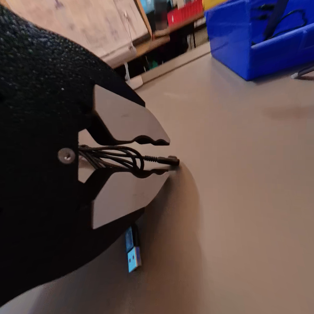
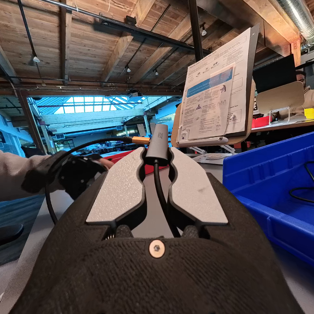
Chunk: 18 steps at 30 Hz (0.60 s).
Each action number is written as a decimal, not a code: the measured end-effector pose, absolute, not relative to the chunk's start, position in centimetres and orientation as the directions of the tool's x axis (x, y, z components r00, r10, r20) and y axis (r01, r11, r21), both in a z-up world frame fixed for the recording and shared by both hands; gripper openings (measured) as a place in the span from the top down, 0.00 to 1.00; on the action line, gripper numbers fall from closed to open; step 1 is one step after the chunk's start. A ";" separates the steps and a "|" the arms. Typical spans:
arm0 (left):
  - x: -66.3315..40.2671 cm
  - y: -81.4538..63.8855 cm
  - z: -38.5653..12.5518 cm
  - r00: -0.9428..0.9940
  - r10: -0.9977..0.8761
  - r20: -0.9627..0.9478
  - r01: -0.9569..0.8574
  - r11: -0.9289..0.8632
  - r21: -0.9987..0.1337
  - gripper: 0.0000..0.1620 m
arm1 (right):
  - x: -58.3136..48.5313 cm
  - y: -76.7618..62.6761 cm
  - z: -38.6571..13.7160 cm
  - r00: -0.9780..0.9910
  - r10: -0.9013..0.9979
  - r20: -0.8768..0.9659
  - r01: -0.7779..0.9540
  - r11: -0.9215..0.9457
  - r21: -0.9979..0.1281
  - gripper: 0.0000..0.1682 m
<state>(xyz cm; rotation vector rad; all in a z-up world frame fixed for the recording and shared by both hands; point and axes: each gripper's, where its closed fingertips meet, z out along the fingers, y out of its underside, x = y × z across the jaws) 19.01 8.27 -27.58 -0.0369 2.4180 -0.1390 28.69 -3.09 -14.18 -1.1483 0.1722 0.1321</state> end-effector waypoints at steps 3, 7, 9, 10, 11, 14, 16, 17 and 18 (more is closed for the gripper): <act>19.0 8.6 -27.9 -0.653 0.038 -0.757 0.042 0.999 0.014 0.86 | 28.7 -3.1 -14.2 0.979 0.017 -0.204 -0.193 0.403 -0.895 0.86; 19.6 8.5 -28.2 -0.580 0.084 -0.810 0.053 0.996 0.065 0.92 | 28.7 -3.1 -14.2 0.979 0.017 -0.205 -0.194 0.407 -0.893 0.86; 19.9 8.2 -28.2 -0.570 0.080 -0.818 0.052 0.997 0.061 0.92 | 28.7 -3.2 -14.2 0.978 0.016 -0.206 -0.194 0.409 -0.892 0.86; 20.0 8.1 -28.3 -0.571 0.084 -0.817 0.049 0.996 0.068 0.93 | 28.7 -3.2 -14.2 0.979 0.017 -0.205 -0.194 0.408 -0.892 0.86; 20.1 8.2 -28.2 -0.568 0.089 -0.818 0.044 0.996 0.078 0.92 | 28.7 -3.1 -14.2 0.979 0.017 -0.204 -0.193 0.407 -0.893 0.86; 20.6 8.1 -28.0 -0.567 0.090 -0.819 0.031 0.996 0.088 0.90 | 28.5 -3.0 -14.2 0.981 0.017 -0.195 -0.185 0.398 -0.899 0.86; 20.7 8.2 -28.0 -0.582 0.074 -0.810 0.015 0.997 0.080 0.88 | 28.5 -2.9 -14.2 0.981 0.018 -0.191 -0.183 0.394 -0.901 0.86; 20.8 8.3 -28.0 -0.592 0.073 -0.803 0.008 0.996 0.085 0.89 | 28.5 -2.9 -14.2 0.981 0.020 -0.191 -0.183 0.394 -0.901 0.86; 20.9 8.4 -28.1 -0.606 0.074 -0.792 0.001 0.996 0.092 0.90 | 28.5 -3.0 -14.2 0.981 0.022 -0.191 -0.184 0.394 -0.900 0.86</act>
